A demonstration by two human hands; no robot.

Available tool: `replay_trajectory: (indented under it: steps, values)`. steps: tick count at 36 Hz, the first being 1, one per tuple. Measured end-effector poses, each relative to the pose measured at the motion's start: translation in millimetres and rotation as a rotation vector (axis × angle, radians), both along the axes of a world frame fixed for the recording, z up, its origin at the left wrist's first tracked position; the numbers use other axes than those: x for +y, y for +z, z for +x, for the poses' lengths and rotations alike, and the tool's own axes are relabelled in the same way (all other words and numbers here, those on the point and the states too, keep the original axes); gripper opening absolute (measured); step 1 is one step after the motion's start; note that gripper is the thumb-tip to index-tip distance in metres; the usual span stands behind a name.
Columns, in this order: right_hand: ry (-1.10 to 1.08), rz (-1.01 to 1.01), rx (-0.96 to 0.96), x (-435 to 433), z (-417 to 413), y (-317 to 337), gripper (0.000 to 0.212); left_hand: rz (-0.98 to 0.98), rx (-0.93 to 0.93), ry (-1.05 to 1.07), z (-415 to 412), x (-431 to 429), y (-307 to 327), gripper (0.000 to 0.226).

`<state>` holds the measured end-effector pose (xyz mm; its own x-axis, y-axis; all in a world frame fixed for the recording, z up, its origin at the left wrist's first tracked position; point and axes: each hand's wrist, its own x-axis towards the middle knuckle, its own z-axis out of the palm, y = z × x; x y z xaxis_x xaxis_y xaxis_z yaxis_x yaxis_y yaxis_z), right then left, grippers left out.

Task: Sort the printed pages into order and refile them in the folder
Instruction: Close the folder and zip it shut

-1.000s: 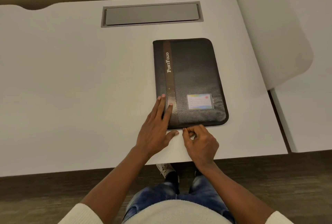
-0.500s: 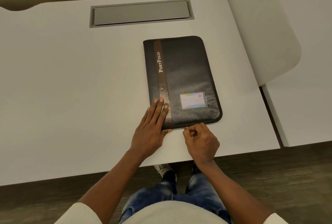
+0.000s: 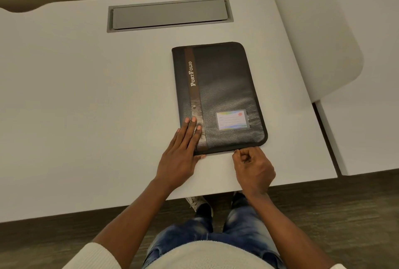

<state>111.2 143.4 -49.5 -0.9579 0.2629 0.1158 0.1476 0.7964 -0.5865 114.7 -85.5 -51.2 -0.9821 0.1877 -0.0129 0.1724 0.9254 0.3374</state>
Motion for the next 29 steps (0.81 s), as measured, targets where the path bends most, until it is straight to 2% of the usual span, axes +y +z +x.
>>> replay_trajectory:
  steps: [4,10,15,20,29]
  values:
    - [0.027,0.023,0.026,10.1,-0.9,-1.1,0.024,-0.017,-0.003,0.011,-0.3,1.4,0.9,0.084]
    - [0.044,0.044,0.014,9.8,-0.9,-3.1,0.019,-0.211,-0.017,0.001,-8.7,11.4,13.1,0.086]
    - [0.068,0.027,0.034,10.9,0.6,-8.0,0.016,-0.154,0.028,-0.13,-32.1,35.6,27.6,0.088]
    - [0.084,0.032,0.04,12.1,1.9,-10.9,0.017,-0.216,-0.002,-0.303,-59.8,62.9,20.6,0.101]
    - [0.068,0.115,0.097,20.5,-5.6,-12.0,0.015,-0.218,-0.016,-0.371,-69.0,53.2,5.6,0.1]
